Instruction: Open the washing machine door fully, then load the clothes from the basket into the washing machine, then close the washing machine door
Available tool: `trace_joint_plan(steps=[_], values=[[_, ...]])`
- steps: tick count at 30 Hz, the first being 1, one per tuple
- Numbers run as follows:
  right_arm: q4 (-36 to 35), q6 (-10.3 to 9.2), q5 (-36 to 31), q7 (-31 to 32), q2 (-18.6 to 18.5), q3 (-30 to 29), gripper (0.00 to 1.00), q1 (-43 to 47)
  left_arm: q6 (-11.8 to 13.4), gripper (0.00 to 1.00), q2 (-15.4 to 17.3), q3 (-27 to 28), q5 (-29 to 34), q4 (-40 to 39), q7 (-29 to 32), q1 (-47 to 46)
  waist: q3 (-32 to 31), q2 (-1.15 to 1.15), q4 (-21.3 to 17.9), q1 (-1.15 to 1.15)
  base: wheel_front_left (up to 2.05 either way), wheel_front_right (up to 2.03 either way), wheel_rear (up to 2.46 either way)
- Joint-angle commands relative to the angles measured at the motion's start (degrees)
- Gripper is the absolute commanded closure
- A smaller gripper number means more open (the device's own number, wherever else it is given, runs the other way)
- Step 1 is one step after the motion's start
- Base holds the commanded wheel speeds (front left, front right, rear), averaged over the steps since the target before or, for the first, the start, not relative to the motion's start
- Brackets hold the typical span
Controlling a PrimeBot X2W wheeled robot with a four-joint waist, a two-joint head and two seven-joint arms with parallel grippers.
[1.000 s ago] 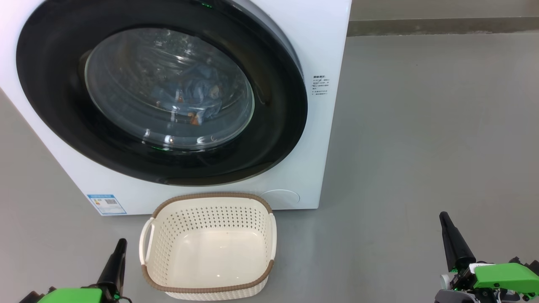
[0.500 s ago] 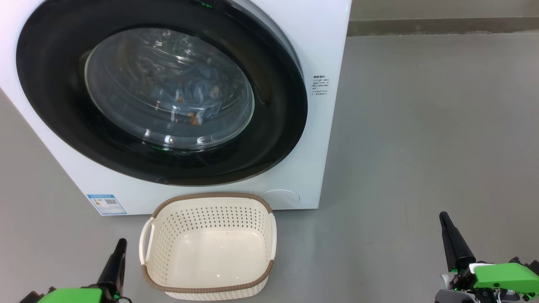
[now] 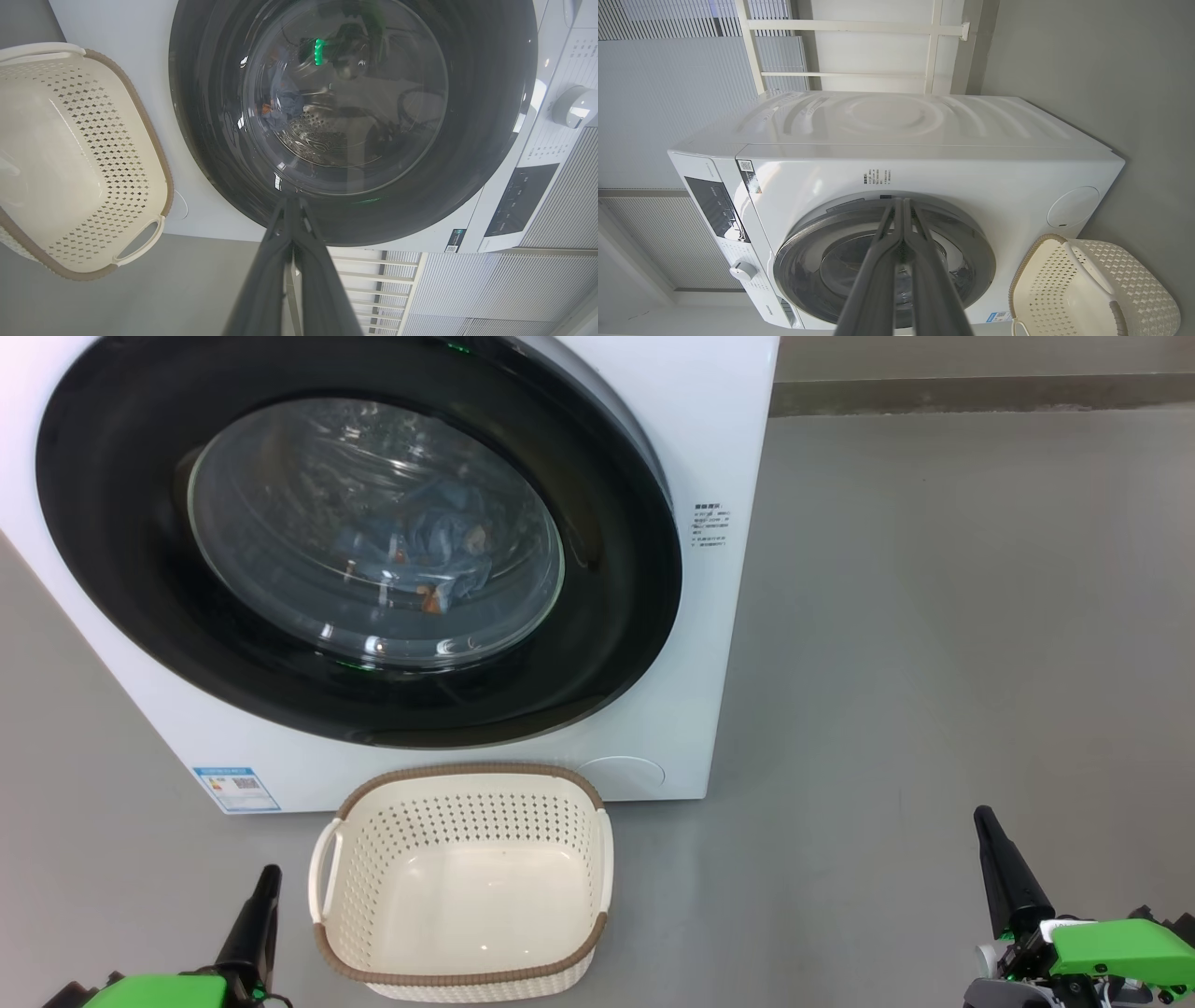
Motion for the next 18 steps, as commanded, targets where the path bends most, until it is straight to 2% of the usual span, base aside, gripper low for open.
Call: trace_joint_plan(steps=[1, 18], values=[[-1.7, 0.08, 0.2, 0.2, -0.2, 1.2, 1.0, -1.9, -0.1, 1.0, 0.7, 2.1, -0.5, -1.7, 0.4, -2.8, 0.0, 0.0, 0.0, 0.0, 0.0, 0.0, 0.0], [-1.7, 0.08, 0.2, 0.2, -0.2, 1.2, 1.0, -1.9, -0.1, 1.0, 0.7, 2.1, -0.5, -1.7, 0.4, -2.8, 0.0, 0.0, 0.0, 0.0, 0.0, 0.0, 0.0]])
